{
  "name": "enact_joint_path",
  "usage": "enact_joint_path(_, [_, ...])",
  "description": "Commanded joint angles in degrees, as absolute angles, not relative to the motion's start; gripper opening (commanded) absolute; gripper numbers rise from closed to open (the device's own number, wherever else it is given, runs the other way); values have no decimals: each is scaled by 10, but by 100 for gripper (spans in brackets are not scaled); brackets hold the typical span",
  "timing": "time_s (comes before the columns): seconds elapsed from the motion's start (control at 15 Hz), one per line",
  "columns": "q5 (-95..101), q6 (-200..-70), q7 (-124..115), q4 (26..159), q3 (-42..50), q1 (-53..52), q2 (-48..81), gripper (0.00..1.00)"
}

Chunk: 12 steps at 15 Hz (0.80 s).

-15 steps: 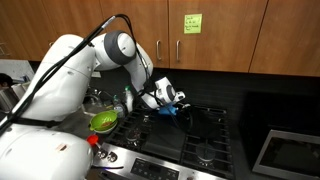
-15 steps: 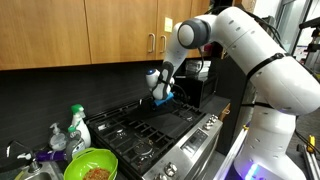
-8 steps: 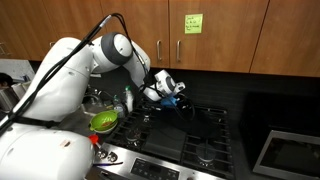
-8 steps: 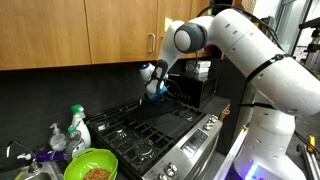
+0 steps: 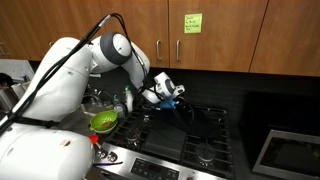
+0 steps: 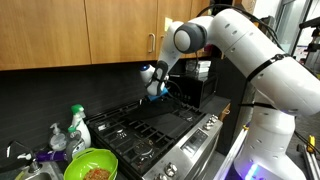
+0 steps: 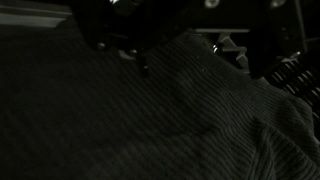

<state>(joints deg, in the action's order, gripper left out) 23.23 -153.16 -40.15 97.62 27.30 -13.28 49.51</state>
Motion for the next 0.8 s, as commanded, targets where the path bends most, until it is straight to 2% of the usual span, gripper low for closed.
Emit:
enact_joint_path(0.0, [234,-1538,-431,1028,294,-154,477,100])
enact_joint_path(0.13, [237,-1543,-451,1046,305,-161,478,100])
enact_joint_path(0.2, [229,-1533,-429,1009,286,-142,496,100])
enact_joint_path(0.73, [231,-1574,-430,966,300,-125,548,100])
